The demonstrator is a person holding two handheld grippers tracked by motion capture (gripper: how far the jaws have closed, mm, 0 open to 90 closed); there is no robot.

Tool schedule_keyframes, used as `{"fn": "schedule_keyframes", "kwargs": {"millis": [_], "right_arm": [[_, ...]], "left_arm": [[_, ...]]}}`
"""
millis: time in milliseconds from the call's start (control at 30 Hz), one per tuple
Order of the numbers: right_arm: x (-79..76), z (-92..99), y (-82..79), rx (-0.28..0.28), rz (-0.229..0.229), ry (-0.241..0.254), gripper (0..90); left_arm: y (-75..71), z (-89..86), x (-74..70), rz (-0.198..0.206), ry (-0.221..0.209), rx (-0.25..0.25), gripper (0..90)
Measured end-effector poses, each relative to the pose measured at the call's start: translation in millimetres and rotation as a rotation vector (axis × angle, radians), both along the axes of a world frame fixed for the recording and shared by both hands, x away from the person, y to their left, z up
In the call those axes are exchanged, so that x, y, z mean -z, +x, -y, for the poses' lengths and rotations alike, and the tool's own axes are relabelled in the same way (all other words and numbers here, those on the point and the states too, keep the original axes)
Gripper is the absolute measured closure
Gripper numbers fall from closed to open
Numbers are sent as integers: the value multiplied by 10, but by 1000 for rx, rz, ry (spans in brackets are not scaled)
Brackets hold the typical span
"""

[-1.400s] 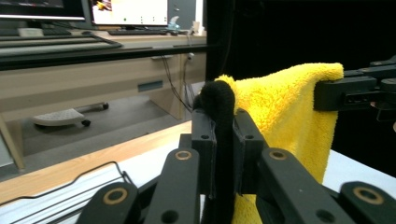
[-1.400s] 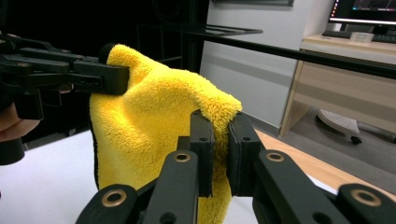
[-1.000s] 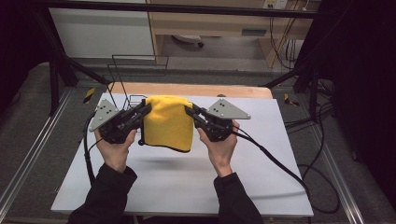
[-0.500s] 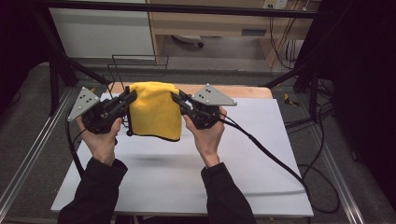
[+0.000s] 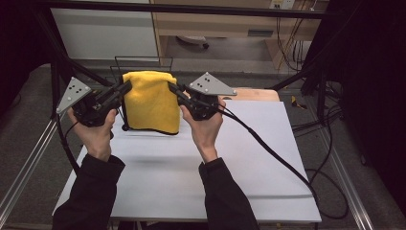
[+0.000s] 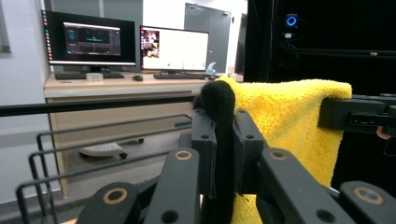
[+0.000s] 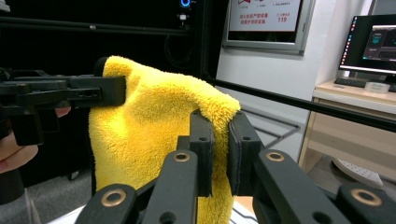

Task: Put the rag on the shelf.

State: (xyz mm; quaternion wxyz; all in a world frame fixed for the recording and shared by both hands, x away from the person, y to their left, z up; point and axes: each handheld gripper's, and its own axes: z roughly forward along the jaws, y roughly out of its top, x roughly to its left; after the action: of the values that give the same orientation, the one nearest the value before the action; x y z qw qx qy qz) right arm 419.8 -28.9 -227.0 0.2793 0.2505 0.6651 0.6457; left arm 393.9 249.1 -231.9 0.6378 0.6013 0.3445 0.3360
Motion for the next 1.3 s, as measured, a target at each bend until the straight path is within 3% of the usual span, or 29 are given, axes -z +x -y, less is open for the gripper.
{"fn": "schedule_keyframes", "kwargs": {"millis": [833,1300], "right_arm": [[-531,-274,270,18,59,33,824],[-812,-452,417,23,91,23,824]], "left_arm": [[188,-207,-530,52,-43,-33,817],[323,-333,-782,72,-50,-67,817]]}}
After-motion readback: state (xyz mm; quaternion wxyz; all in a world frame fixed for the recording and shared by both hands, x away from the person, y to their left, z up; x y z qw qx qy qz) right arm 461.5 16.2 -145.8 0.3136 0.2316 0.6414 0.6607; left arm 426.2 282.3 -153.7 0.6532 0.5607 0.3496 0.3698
